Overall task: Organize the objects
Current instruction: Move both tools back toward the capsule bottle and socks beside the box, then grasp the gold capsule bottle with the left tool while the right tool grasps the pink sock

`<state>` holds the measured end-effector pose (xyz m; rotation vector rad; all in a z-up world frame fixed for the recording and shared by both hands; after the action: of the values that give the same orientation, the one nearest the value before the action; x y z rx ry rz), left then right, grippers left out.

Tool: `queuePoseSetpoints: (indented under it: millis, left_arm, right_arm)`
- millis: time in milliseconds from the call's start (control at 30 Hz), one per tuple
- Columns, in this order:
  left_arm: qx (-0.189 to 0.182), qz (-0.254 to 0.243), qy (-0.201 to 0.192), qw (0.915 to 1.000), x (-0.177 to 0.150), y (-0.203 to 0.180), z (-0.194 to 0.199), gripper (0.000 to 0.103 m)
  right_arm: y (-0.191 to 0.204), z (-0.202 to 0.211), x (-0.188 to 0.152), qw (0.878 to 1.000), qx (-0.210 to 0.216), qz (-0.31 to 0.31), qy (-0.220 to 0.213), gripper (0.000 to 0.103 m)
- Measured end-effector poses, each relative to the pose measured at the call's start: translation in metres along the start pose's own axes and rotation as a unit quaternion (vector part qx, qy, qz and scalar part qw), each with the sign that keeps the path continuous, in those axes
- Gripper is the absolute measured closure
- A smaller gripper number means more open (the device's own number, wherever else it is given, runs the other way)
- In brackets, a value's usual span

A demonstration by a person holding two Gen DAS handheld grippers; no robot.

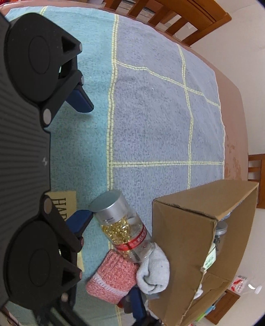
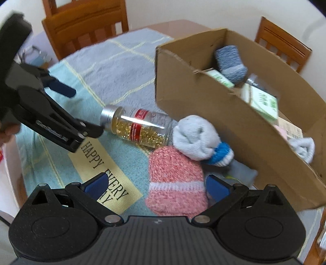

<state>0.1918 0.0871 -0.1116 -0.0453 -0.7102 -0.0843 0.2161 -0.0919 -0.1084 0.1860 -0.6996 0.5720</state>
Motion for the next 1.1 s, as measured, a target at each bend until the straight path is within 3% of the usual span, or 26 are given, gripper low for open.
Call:
queuePoseSetpoints:
  millis: [167,367,600,767,867,1100]
  left_arm:
    - [-0.001,0.013,-0.009,0.9999,0.001,0.004,0.007,0.002]
    - [-0.013,0.025,-0.019,0.9994,0.003,0.007,0.016,0.002]
    - [-0.038,0.018,-0.026,0.9988,0.008,0.000,0.015,0.002]
    - [-0.059,-0.019,-0.015,0.9980,0.004,-0.017,0.000,0.002]
    - [-0.054,-0.038,-0.001,0.9978,-0.002,-0.023,-0.012,0.002]
    - [-0.027,-0.040,0.004,0.9988,0.002,-0.004,-0.026,0.002]
  right_arm:
    - [0.006,-0.024,0.002,0.999,-0.022,0.030,0.022,0.000]
    - [-0.001,-0.040,0.003,0.999,-0.010,0.015,0.032,0.000]
    - [0.001,-0.030,0.000,0.999,0.020,-0.013,0.038,0.000]
    - [0.011,-0.019,-0.009,0.997,0.051,-0.030,0.056,0.000]
    - [0.014,-0.010,-0.016,0.995,0.058,-0.046,0.060,0.000]
    - [0.010,0.006,-0.024,0.996,0.023,-0.068,0.042,0.000]
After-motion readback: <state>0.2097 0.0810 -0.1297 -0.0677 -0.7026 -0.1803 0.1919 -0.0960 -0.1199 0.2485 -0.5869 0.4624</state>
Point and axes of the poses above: each gripper's, at about its wrist camera, not at the fingertips, and z roughly against the way its jaws point, y to its left, x to its top, the point moved 1 cm from there along -z, roughly the way its jaws point, and after that the axes turned 13 degrees about -y, right-handed, at the moved point
